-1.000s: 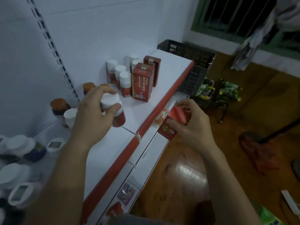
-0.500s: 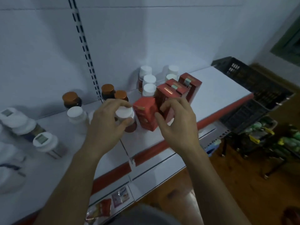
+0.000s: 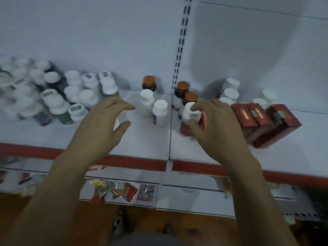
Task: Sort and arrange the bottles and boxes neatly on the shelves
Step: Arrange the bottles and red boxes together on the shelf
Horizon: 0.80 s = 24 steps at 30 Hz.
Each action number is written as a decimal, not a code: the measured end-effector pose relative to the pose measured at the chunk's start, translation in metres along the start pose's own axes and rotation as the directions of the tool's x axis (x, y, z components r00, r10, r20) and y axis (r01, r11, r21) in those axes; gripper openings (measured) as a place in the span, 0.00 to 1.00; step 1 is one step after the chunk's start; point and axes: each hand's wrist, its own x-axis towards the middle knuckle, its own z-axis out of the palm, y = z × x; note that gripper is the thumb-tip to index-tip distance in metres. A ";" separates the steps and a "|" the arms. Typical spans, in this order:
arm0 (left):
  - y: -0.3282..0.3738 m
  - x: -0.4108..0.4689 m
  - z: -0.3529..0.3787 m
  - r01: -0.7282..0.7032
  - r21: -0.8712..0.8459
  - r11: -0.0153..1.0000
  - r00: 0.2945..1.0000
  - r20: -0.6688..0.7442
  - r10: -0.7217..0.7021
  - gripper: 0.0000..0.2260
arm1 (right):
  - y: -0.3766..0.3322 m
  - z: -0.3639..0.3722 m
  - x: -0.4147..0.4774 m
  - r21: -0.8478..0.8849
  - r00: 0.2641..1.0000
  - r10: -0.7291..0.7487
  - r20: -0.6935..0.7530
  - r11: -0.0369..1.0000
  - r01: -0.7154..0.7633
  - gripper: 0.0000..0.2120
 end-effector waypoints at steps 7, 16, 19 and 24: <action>-0.127 -0.115 -0.101 0.498 0.222 0.838 0.867 -0.118 -0.484 0.20 | -0.088 0.058 0.039 0.115 0.978 -0.179 0.111 0.979 0.166 0.14; -0.256 -0.219 -0.196 0.629 0.229 0.743 0.775 -0.246 -0.582 0.22 | -0.287 0.169 0.067 0.272 0.874 -0.421 0.242 0.894 0.355 0.16; -0.296 -0.253 -0.220 0.680 0.228 0.697 0.732 -0.256 -0.631 0.22 | -0.364 0.216 0.069 0.315 0.795 -0.495 0.349 0.861 0.398 0.18; -0.356 -0.296 -0.270 0.767 0.164 0.620 0.637 -0.302 -0.709 0.21 | -0.485 0.276 0.071 0.353 0.557 -0.582 0.592 0.809 0.470 0.21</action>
